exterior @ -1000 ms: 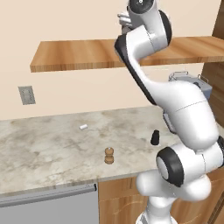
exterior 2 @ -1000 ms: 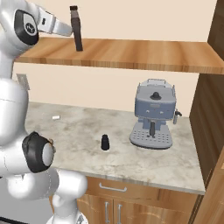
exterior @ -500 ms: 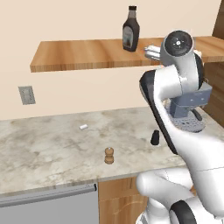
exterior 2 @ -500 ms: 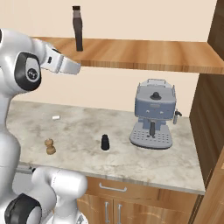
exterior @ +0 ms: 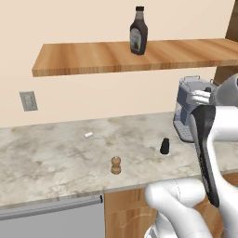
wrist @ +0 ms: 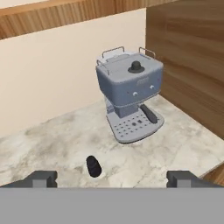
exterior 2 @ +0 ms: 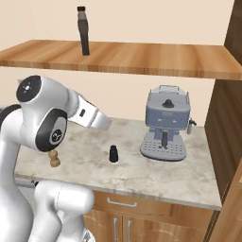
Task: There are various items on the counter. Only move the condiments/shakers into the cabinet.
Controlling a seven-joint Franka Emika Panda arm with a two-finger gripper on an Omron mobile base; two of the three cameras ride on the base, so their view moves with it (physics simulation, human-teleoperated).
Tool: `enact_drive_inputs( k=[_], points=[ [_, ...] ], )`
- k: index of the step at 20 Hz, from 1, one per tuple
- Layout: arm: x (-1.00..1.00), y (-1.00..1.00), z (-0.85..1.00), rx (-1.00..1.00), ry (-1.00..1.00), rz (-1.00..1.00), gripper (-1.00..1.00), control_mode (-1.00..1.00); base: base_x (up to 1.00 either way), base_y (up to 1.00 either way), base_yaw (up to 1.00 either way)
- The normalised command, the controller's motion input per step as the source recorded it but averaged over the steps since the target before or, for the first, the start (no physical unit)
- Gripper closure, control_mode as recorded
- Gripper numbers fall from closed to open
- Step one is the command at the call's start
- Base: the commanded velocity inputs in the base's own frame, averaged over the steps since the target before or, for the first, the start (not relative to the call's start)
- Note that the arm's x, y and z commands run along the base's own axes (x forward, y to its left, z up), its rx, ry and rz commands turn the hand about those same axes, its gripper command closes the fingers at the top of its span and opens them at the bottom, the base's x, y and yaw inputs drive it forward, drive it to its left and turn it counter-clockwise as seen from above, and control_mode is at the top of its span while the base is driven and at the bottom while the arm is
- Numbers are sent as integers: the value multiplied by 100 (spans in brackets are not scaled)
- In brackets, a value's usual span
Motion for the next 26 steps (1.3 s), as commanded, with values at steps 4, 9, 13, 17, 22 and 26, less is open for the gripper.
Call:
enact_drive_inputs(
  k=[4, 9, 13, 17, 22, 26],
  points=[
    [-12, 1, -24, 0, 1, 8, -100, -100, 0, 0, 0],
    [-54, 29, -59, 0, 10, 42, -100, -100, 0, 0, 0],
    [-37, 94, -47, 0, 20, 32, -100, -100, 0, 0, 0],
    [-1, 100, -43, -3, 35, 19, -100, -100, 0, 0, 0],
    [11, 100, -47, -4, 46, 17, -100, -100, 0, 0, 0],
    [8, 79, -60, 2, 48, 23, -100, -100, 0, 0, 0]
  ],
)
